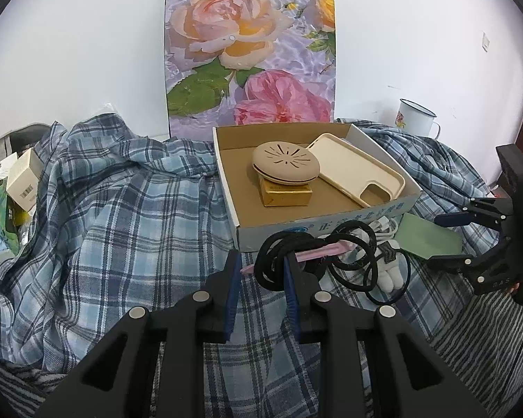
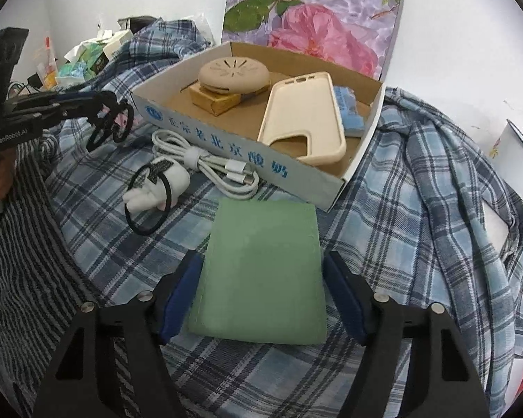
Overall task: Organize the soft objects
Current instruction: 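Grasp the black cable with the left tool while the right tool grasps the green card, then lift the black cable with the left tool while the right tool lifts the green card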
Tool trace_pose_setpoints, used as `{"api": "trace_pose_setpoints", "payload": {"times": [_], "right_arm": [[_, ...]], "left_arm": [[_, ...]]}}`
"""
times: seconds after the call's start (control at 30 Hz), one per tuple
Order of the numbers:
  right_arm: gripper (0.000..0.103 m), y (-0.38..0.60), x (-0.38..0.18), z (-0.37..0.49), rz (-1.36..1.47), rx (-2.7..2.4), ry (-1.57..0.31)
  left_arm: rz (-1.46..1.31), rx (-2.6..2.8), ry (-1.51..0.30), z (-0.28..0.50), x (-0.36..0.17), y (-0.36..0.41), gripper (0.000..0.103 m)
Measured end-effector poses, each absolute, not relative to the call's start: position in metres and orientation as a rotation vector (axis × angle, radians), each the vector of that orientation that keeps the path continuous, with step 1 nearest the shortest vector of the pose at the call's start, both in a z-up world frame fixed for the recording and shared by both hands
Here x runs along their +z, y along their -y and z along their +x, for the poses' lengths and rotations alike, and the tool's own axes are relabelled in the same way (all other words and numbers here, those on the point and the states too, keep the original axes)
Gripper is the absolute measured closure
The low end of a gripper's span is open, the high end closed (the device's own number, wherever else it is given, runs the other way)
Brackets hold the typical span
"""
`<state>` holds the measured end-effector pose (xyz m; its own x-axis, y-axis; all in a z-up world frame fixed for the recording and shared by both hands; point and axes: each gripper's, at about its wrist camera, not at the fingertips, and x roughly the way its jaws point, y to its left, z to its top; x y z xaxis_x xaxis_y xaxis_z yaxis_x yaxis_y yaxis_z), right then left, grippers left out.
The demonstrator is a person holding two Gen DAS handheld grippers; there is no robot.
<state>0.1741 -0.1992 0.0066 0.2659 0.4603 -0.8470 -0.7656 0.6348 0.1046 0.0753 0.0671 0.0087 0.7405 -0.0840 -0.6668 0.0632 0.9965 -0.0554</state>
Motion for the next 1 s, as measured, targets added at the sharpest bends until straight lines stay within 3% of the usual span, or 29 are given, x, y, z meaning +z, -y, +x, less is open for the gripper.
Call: {"api": "trace_pose_setpoints", "payload": {"times": [0.53, 1.0], "right_arm": [[0.031, 0.203, -0.003, 0.179, -0.360, 0.813, -1.054], [0.034, 0.208, 0.018, 0.173, -0.373, 0.803, -0.971]], "left_arm": [[-0.030, -0.077, -0.731, 0.076, 0.009, -0.069, 0.078], [-0.031, -0.086, -0.708, 0.070, 0.015, -0.064, 0.078]]}}
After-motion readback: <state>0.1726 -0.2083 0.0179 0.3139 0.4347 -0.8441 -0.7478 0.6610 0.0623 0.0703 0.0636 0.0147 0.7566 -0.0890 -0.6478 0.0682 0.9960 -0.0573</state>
